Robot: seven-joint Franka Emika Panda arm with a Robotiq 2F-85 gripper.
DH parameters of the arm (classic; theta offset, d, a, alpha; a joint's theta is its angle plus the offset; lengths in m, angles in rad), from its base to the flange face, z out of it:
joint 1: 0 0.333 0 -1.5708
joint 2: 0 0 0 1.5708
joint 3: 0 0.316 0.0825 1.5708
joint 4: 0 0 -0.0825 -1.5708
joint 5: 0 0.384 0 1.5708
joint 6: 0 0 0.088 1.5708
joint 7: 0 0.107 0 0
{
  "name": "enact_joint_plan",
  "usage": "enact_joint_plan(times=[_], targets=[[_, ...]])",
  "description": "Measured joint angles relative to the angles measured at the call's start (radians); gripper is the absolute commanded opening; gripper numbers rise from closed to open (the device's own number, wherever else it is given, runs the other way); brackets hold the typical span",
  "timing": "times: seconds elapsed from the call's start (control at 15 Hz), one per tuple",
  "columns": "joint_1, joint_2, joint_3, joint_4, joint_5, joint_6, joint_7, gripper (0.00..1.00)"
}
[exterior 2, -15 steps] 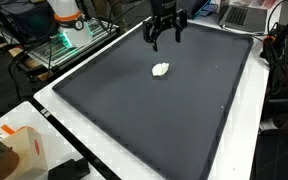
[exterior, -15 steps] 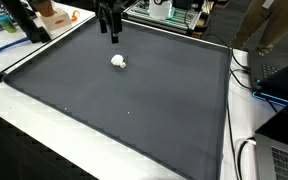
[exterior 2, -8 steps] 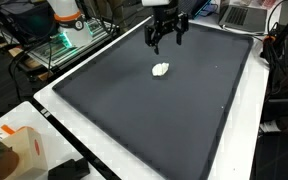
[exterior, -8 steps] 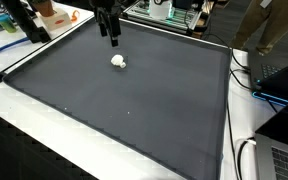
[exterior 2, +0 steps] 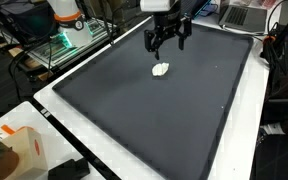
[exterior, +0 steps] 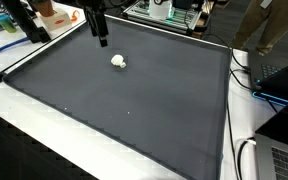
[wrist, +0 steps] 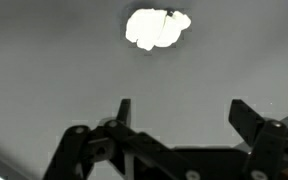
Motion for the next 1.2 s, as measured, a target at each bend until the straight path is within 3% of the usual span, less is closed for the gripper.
enact_joint_plan(times=[0.53,1.2], targets=[[-0.045,0.146,0.02,0.036,0.0,-0.005,0.04,1.0],[-0.11,0.194,0.068,0.037,0.0,-0.004,0.207,1.0]])
